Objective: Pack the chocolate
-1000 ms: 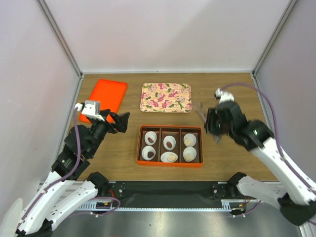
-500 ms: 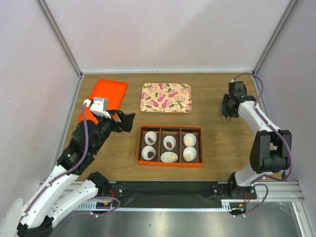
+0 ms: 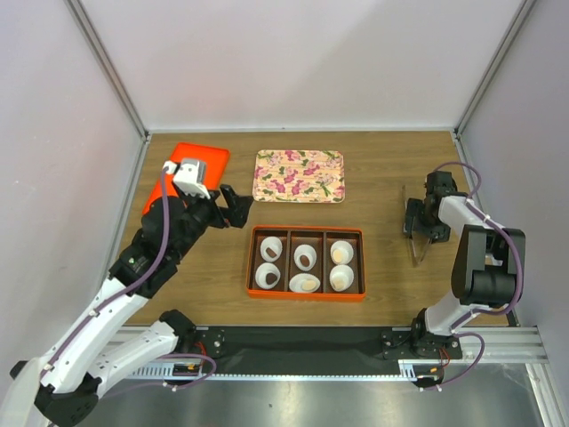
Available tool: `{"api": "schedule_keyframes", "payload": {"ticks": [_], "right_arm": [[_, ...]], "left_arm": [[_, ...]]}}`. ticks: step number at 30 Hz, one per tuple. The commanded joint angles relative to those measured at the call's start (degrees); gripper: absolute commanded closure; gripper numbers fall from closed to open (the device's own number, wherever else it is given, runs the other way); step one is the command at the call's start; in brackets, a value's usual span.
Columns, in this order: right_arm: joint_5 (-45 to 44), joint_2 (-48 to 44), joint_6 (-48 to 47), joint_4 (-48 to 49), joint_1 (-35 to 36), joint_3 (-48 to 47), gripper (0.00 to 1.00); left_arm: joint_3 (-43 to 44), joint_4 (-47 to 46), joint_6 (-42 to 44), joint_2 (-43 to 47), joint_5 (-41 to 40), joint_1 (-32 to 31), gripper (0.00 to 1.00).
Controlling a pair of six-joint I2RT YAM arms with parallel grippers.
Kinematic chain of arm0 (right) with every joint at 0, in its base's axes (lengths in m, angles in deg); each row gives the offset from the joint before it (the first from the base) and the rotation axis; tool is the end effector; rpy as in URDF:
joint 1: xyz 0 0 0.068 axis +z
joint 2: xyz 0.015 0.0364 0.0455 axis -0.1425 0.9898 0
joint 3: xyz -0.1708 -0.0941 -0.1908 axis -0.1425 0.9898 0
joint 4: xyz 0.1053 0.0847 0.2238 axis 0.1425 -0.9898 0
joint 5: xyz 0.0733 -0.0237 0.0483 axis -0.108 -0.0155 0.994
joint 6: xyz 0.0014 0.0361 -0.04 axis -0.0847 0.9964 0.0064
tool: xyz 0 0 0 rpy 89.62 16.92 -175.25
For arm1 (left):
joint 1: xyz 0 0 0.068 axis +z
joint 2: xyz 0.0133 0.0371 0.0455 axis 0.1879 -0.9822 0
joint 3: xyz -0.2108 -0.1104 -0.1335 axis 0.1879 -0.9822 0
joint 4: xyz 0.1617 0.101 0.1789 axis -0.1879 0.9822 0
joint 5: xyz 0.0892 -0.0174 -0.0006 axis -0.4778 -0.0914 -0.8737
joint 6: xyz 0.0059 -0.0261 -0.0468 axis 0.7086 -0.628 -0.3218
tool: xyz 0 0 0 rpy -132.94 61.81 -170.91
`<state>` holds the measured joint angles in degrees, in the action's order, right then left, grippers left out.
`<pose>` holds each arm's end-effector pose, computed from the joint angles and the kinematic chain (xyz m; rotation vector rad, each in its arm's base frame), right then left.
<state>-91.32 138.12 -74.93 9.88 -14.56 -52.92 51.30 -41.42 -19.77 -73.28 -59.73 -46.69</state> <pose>0.2982 -0.0362 0.1779 0.2812 2.7608 -0.1221 0.1385 -0.0916 0.3744 0.1219 1.7614 -0.5261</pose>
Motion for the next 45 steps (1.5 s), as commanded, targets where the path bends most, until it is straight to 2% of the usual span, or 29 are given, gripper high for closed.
{"api": "schedule_keyframes", "payload": {"ticks": [1,6,11,15,19,20,23,26,30,36,40,43,45], "right_arm": [[-1.74,-0.43,-3.61,0.56,-1.36,-1.18,0.20],[-4.03,0.10,-3.61,0.57,-1.45,-3.63,0.02],[-5.88,-2.61,-1.16,-2.25,1.09,-7.59,0.00],[-3.43,-8.14,4.55,-5.23,8.20,-13.65,0.00],[-2.37,-13.41,6.84,-7.43,21.11,-18.84,0.00],[-2.63,-14.39,7.80,-7.43,25.75,-19.11,0.00],[-2.11,-19.75,12.64,-5.86,32.80,-17.63,0.00],[3.95,-27.30,15.10,-2.34,35.89,-12.45,0.01],[5.81,-34.95,16.77,-1.81,37.22,-9.18,0.01],[5.63,-44.53,20.64,0.29,36.87,-6.55,0.01],[6.07,-46.22,23.36,-1.10,36.78,-6.11,0.02],[6.59,-46.57,27.14,-4.79,36.87,-6.37,0.02],[10.27,-46.57,24.37,-4.54,36.70,-6.72,0.02]], "left_arm": [[6.08,1.71,-1.07,-2.16,1.21,0.44,0.00],[12.31,6.36,-0.99,-5.15,0.77,0.70,0.00],[18.82,11.90,0.50,-11.03,-0.90,1.49,0.00],[26.20,17.60,1.82,-17.89,-5.47,3.51,0.00],[32.71,22.36,3.23,-26.24,-5.65,9.55,0.00],[33.59,22.72,4.01,-28.08,-6.17,10.71,0.01],[35.79,22.55,4.99,-34.50,-6.97,15.28,0.03],[38.25,22.37,5.77,-41.97,-7.40,18.97,0.07],[42.29,22.55,9.73,-52.25,-11.01,21.17,0.13],[50.29,19.03,15.27,-66.49,-8.91,23.11,0.17],[54.24,17.98,15.53,-74.14,-6.62,24.43,0.19],[60.65,20.33,15.80,-80.20,-5.83,25.57,0.21],[65.49,22.45,16.41,-83.80,-2.41,26.45,0.23]]}}
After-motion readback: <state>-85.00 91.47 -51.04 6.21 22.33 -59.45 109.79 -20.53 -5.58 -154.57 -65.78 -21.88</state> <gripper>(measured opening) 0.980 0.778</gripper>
